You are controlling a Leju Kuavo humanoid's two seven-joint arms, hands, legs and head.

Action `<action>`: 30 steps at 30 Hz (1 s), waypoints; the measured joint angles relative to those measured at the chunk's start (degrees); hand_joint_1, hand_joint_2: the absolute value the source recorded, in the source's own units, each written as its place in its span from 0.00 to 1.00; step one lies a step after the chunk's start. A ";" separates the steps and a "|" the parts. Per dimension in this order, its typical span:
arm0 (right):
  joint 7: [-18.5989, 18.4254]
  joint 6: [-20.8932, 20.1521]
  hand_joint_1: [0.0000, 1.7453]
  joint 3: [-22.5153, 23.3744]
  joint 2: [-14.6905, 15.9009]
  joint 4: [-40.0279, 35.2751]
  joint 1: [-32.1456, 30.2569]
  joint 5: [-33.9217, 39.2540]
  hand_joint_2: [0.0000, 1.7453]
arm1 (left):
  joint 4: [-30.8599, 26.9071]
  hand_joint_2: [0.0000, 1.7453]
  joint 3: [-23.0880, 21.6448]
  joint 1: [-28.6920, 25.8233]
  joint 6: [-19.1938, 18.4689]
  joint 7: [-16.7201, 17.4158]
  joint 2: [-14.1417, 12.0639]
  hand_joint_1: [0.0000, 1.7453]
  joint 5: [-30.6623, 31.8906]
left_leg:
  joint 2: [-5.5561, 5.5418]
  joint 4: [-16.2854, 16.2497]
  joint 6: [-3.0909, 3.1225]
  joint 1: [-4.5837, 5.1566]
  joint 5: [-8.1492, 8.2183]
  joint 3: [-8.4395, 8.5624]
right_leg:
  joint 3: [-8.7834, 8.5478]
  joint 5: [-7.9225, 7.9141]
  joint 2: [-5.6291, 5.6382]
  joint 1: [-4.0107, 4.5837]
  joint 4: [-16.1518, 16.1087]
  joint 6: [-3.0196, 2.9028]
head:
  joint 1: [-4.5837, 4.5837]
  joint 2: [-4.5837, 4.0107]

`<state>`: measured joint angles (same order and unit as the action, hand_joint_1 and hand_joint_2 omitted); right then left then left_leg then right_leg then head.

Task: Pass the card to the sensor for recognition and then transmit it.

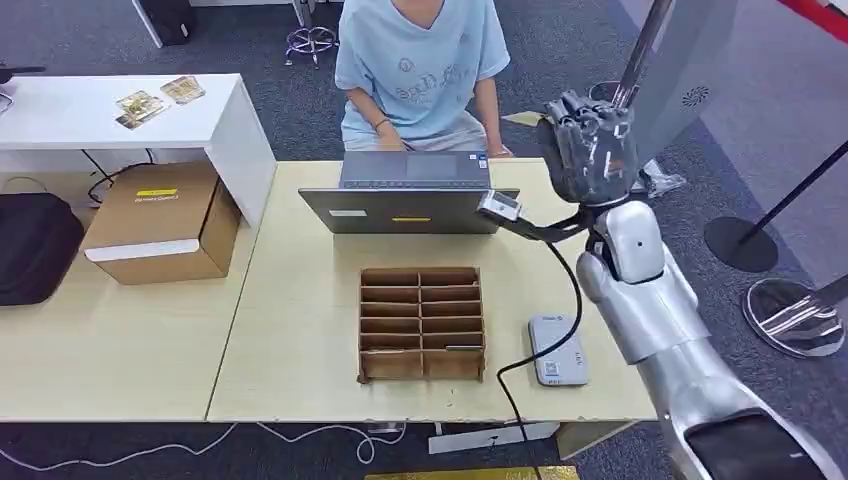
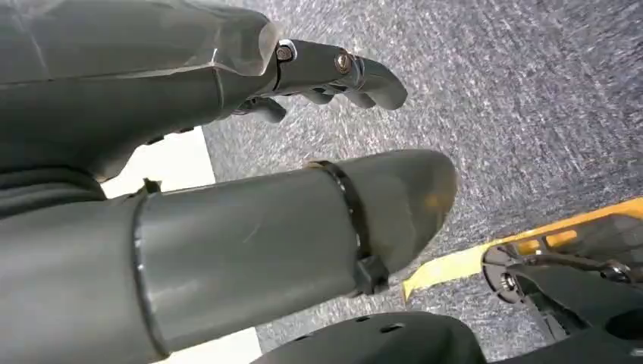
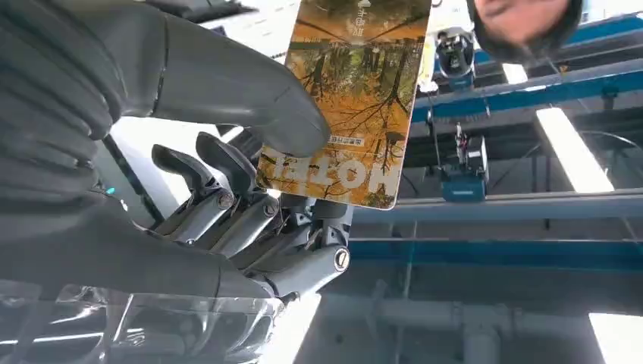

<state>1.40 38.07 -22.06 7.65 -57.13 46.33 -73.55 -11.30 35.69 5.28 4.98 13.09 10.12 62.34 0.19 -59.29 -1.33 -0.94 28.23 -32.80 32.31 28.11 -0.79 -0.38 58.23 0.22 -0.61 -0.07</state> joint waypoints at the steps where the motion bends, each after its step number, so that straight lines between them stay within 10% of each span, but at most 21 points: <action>1: -0.41 -0.89 1.00 -0.72 -1.08 1.73 1.92 0.00 1.00 | 0.00 0.00 -0.26 0.18 -0.09 0.09 0.00 0.00 0.39 | 0.03 0.00 0.00 0.00 0.00 0.02 | 0.01 0.00 0.03 0.00 0.00 0.00 | 0.00 0.00; 17: -11.67 -23.59 1.00 -6.38 -15.04 26.20 23.98 -1.90 1.00 | 0.00 0.00 -3.13 1.08 -1.20 0.17 -0.04 0.00 2.40 | 0.02 0.00 -0.04 -0.01 -0.03 0.02 | 0.08 0.00 0.02 0.00 0.06 -0.01 | 0.00 0.00; 30: -13.61 -27.97 1.00 -8.94 -18.05 34.33 27.92 -5.24 1.00 | 0.00 0.00 -4.70 1.38 -2.07 0.17 -0.20 0.00 3.63 | 0.01 -0.02 -0.04 -0.01 -0.03 0.02 | 0.08 0.00 0.02 0.00 0.05 -0.01 | 0.02 0.00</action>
<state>-12.22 10.10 -30.99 -10.40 -22.80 74.25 -78.79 -11.30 30.99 6.66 2.91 13.27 9.92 65.96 0.19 -59.32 -1.37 -0.95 28.20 -32.77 32.39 28.11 -0.77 -0.38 58.28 0.21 -0.59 -0.07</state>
